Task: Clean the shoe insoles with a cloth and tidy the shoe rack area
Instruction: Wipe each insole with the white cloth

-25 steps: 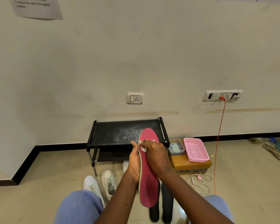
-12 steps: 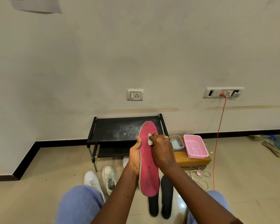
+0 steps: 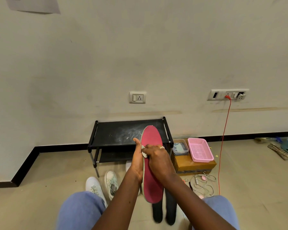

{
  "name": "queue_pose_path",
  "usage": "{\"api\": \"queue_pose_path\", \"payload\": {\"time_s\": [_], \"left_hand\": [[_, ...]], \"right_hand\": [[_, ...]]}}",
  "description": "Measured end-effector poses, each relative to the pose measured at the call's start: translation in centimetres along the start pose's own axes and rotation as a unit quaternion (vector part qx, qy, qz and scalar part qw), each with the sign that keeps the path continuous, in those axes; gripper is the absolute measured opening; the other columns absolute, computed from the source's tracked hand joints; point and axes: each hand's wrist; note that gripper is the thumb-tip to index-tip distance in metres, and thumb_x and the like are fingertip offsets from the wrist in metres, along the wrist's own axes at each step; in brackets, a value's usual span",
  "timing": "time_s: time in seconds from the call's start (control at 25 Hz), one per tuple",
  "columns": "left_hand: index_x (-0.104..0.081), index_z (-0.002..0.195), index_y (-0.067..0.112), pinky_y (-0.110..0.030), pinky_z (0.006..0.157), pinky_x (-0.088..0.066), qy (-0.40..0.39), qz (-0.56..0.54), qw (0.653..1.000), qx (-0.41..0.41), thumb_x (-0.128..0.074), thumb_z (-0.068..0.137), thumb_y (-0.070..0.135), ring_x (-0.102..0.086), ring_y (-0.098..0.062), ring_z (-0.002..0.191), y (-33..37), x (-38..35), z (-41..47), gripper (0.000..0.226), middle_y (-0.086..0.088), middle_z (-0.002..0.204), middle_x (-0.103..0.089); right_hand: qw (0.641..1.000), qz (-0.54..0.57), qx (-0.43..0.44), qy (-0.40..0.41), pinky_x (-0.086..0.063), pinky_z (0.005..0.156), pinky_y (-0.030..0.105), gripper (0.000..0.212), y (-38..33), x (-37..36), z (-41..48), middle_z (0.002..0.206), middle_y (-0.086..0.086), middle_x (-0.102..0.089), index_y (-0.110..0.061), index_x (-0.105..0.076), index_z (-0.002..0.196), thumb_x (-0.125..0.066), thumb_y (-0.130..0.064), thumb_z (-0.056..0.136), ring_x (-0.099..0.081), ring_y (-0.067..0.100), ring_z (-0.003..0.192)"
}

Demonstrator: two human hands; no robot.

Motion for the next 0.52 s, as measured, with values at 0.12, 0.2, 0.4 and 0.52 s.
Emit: {"api": "queue_pose_path", "payload": {"time_s": [0.12,0.2,0.4,0.52], "left_hand": [[-0.064,0.105,0.001,-0.044,0.107,-0.038,-0.006,-0.014,1.000,-0.006,-0.033,0.083,0.068,-0.061,-0.030,0.101,-0.3,0.2,0.4,0.077,-0.016,0.089,-0.070],[-0.064,0.105,0.001,-0.046,0.110,-0.034,-0.008,-0.033,0.999,-0.010,-0.033,0.083,0.068,-0.062,-0.029,0.098,-0.4,0.4,0.5,0.076,-0.015,0.089,-0.069],[-0.061,0.104,0.003,-0.041,0.098,-0.047,0.002,-0.038,0.999,-0.014,-0.026,0.091,0.064,-0.065,-0.028,0.090,0.3,0.4,0.0,0.071,-0.016,0.090,-0.066],[-0.064,0.103,0.006,-0.033,0.066,-0.059,-0.002,-0.031,0.999,-0.026,-0.024,0.095,0.057,-0.071,-0.025,0.074,0.8,0.3,-0.3,0.066,-0.014,0.082,-0.072]], "right_hand": [[0.997,0.009,-0.068,-0.043,-0.029,0.105,0.030,0.035,0.3,0.1,0.0,0.114,0.009,-0.059,-0.004,-0.059,0.118,-0.031,-0.005,0.098,-0.050,0.009,0.100],[0.997,-0.037,-0.050,-0.041,-0.035,0.103,0.029,0.034,0.7,-0.5,-0.1,0.118,0.008,-0.057,-0.006,-0.057,0.120,-0.033,-0.007,0.096,-0.050,0.017,0.111],[0.994,-0.105,-0.004,-0.021,-0.052,0.086,0.034,0.027,0.9,-1.3,0.3,0.111,0.006,-0.063,-0.010,-0.064,0.115,-0.044,-0.009,0.095,-0.055,0.021,0.103],[0.988,-0.154,-0.003,0.003,-0.056,0.074,0.039,0.024,1.8,-0.6,1.3,0.109,0.010,-0.067,-0.007,-0.067,0.110,-0.053,-0.008,0.090,-0.058,0.030,0.101]]}}
Point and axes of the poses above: each hand's wrist, its own z-axis towards the middle knuckle, its own x-axis out of the back of the hand, y = z × x
